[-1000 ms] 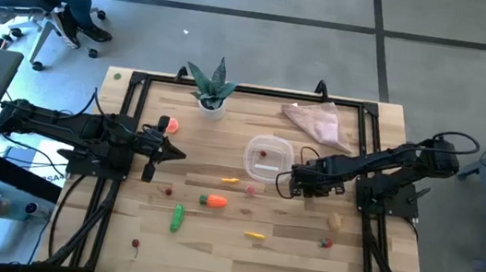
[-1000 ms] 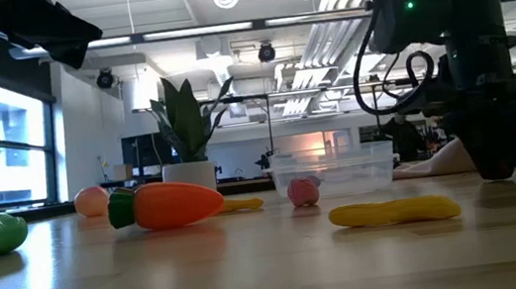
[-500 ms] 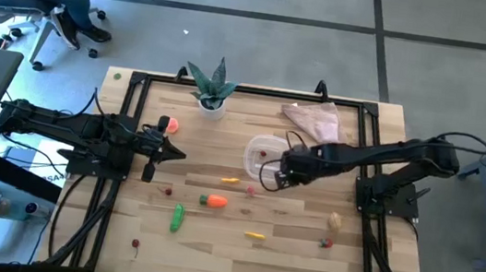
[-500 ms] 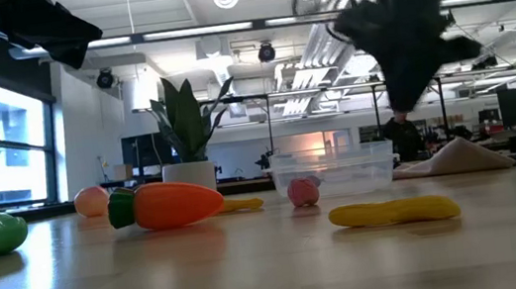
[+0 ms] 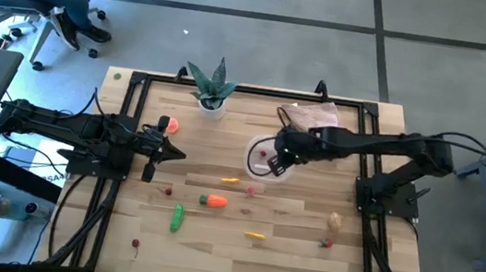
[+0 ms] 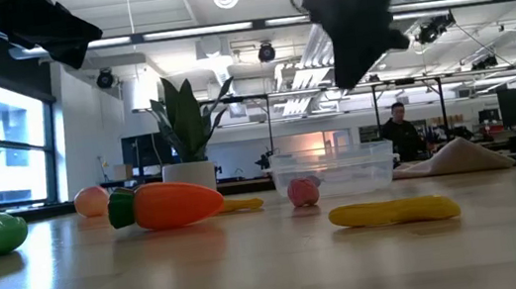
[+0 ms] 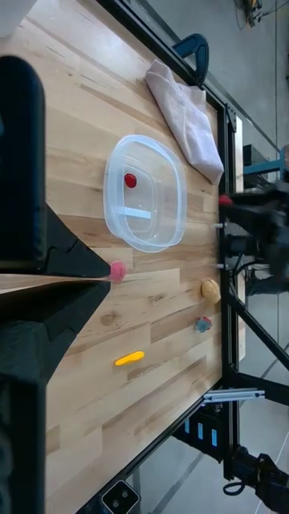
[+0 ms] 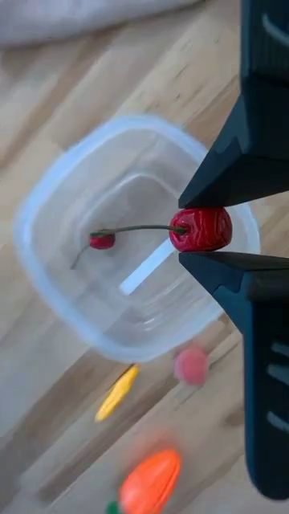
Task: Pick and placing Produce into tupperware
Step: Put the red cherry into the transparent bin
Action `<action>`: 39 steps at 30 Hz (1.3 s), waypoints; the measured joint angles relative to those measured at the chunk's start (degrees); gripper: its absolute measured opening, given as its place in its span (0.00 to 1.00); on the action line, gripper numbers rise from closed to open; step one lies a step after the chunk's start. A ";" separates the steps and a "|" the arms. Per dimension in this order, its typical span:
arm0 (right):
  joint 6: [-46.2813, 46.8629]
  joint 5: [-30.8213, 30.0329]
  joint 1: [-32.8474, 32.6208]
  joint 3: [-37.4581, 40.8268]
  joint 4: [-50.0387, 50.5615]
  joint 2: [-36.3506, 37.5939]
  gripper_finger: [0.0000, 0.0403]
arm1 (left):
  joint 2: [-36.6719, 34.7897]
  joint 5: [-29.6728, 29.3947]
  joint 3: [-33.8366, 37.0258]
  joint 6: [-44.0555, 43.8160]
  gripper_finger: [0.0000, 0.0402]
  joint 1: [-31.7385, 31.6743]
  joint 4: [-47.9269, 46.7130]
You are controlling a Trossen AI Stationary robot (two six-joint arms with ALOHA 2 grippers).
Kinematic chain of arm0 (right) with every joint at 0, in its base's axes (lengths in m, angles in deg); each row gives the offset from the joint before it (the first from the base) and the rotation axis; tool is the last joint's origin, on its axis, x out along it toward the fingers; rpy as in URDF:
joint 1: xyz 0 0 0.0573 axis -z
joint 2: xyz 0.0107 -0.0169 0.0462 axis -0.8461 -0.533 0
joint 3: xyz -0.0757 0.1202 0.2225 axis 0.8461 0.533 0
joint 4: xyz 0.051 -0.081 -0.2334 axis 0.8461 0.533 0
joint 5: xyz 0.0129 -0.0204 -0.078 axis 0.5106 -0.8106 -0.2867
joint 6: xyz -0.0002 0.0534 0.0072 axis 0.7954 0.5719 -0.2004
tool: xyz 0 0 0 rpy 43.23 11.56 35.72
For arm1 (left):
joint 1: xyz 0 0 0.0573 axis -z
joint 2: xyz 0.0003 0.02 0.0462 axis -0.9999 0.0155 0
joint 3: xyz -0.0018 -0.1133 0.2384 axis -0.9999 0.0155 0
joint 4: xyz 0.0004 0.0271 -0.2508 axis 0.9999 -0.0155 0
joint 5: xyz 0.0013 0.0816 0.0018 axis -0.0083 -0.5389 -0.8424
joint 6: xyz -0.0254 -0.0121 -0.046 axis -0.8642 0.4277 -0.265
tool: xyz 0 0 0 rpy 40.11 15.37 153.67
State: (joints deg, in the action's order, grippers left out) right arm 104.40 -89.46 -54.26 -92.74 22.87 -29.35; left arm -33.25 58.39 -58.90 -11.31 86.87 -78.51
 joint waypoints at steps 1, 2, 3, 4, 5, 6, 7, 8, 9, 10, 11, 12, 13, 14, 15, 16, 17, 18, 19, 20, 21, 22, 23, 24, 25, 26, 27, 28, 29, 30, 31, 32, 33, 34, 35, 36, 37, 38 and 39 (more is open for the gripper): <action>-1.66 1.40 1.00 0.17 -0.75 -1.13 0.19 | 0.01 0.02 0.00 0.00 0.02 0.00 0.00; -3.10 2.86 1.94 0.19 -1.43 -2.39 0.19 | -0.01 0.00 0.00 0.00 0.02 0.00 0.00; -4.33 4.38 2.78 0.19 -2.23 -3.72 0.19 | -0.02 0.00 0.00 0.00 0.02 0.00 0.00; -5.48 5.53 3.49 0.19 -3.36 -5.16 0.19 | 0.00 0.00 0.00 0.00 0.02 0.00 0.00; -6.48 6.48 4.10 0.19 -4.80 -6.66 0.19 | 0.01 0.00 0.00 0.00 0.02 0.00 0.00; -7.22 7.43 4.64 0.19 -5.82 -8.12 0.19 | 0.00 0.02 0.01 0.00 0.02 0.00 0.01; -7.56 8.43 5.24 0.19 -6.47 -9.71 0.19 | -0.02 0.01 0.00 0.00 0.02 0.00 0.00; -7.65 9.18 5.74 0.19 -6.81 -11.11 0.19 | 0.01 0.01 0.00 -0.02 0.02 0.00 0.00; -7.70 9.67 6.24 0.19 -6.73 -12.29 0.19 | 0.01 0.02 0.02 0.00 0.02 0.00 0.00; -7.98 10.08 6.65 0.19 -6.39 -13.42 0.19 | -0.01 0.00 0.00 -0.02 0.02 0.00 0.00; -8.42 10.12 6.98 0.20 -6.32 -14.33 0.19 | -0.02 0.00 0.00 0.00 0.02 0.00 0.00; -8.97 10.11 7.22 0.21 -6.36 -15.11 0.19 | 0.01 0.01 0.01 0.00 0.02 0.00 0.00; -9.40 10.12 7.41 0.21 -6.48 -15.70 0.19 | 0.01 0.02 0.02 0.00 0.02 0.00 0.00; -9.61 10.11 7.52 0.22 -6.68 -16.10 0.19 | -0.02 0.02 0.00 0.00 0.02 0.00 0.00; -9.67 10.05 7.56 0.23 -6.97 -16.37 0.19 | -0.01 0.01 0.00 0.00 0.02 0.00 0.00; -9.75 10.03 7.56 0.21 -7.52 -16.55 0.19 | 0.00 0.01 0.00 0.00 0.02 0.00 0.01; -9.79 10.10 7.54 0.22 -7.77 -16.63 0.19 | -0.01 0.02 0.01 0.00 0.02 0.00 0.00; -9.81 10.11 7.56 0.23 -7.70 -16.63 0.19 | 0.00 0.00 0.01 0.00 0.02 0.00 0.00; -9.78 10.13 7.67 0.23 -7.77 -16.63 0.19 | -0.01 0.02 0.02 0.00 0.02 0.00 0.00; -9.68 10.15 7.70 0.23 -7.78 -16.67 0.19 | 0.01 0.02 0.00 0.00 0.02 0.00 0.00; -9.65 10.09 7.75 0.22 -7.55 -16.72 0.19 | 0.00 0.02 0.01 -0.01 0.02 0.00 0.00; -9.65 9.83 7.86 0.23 -7.41 -16.74 0.19 | -0.02 0.00 0.00 0.00 0.02 0.00 0.00; -9.62 9.37 7.92 0.21 -7.47 -16.74 0.19 | -0.02 0.01 0.00 0.00 0.02 0.00 0.00; -9.55 8.99 8.11 0.22 -7.57 -16.74 0.19 | 0.01 0.02 0.02 0.00 0.02 0.00 0.00; -9.52 8.78 8.40 0.23 -7.64 -16.74 0.19 | -0.01 0.02 0.02 0.00 0.02 0.00 0.00; -9.46 8.77 8.68 0.22 -7.75 -16.74 0.19 | -0.02 0.01 0.01 0.00 0.02 0.00 0.00; -9.30 8.86 9.06 0.22 -8.12 -16.74 0.19 | 0.00 0.02 0.02 0.00 0.02 0.00 0.00; -8.97 9.14 9.49 0.22 -8.51 -16.74 0.19 | 0.01 0.02 0.02 0.00 0.02 0.00 0.02; -8.59 9.63 9.95 0.22 -8.69 -16.75 0.19 | 0.01 0.01 0.02 -0.01 0.02 0.00 0.01; -8.54 10.14 10.32 0.21 -8.90 -16.98 0.19 | -0.02 0.01 0.01 -0.01 0.02 0.00 0.00; -8.54 10.49 10.67 0.23 -9.34 -17.20 0.19 | 0.01 0.02 0.01 0.00 0.02 0.00 0.02; -8.52 10.65 10.98 0.23 -9.18 -17.33 0.19 | 0.01 0.00 0.02 -0.02 0.02 0.00 0.00; -8.52 10.63 11.15 0.23 -8.99 -17.48 0.19 | -0.02 0.02 0.02 0.00 0.02 0.00 0.02; -8.51 10.69 11.16 0.23 -9.31 -17.70 0.19 | -0.02 0.00 0.02 0.00 0.02 0.00 0.00; -8.51 10.79 11.13 0.22 -9.35 -18.02 0.19 | 0.01 0.02 0.02 0.00 0.02 0.00 0.00; -8.51 11.08 11.12 0.22 -9.16 -18.47 0.19 | 0.01 0.01 0.02 0.00 0.02 0.00 0.00; -8.52 11.39 11.12 0.23 -9.35 -18.94 0.19 | -0.02 0.00 0.02 0.00 0.02 0.00 0.02; -8.52 11.65 11.12 0.23 -9.56 -19.36 0.19 | 0.00 0.01 0.02 0.00 0.02 0.00 0.00; -8.54 11.77 11.08 0.23 -9.53 -19.58 0.19 | 0.01 0.02 0.02 0.00 0.02 0.00 0.00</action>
State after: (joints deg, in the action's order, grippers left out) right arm 95.86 -77.69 -43.18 -92.50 13.34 -48.93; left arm -33.24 58.41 -58.88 -11.31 86.87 -78.51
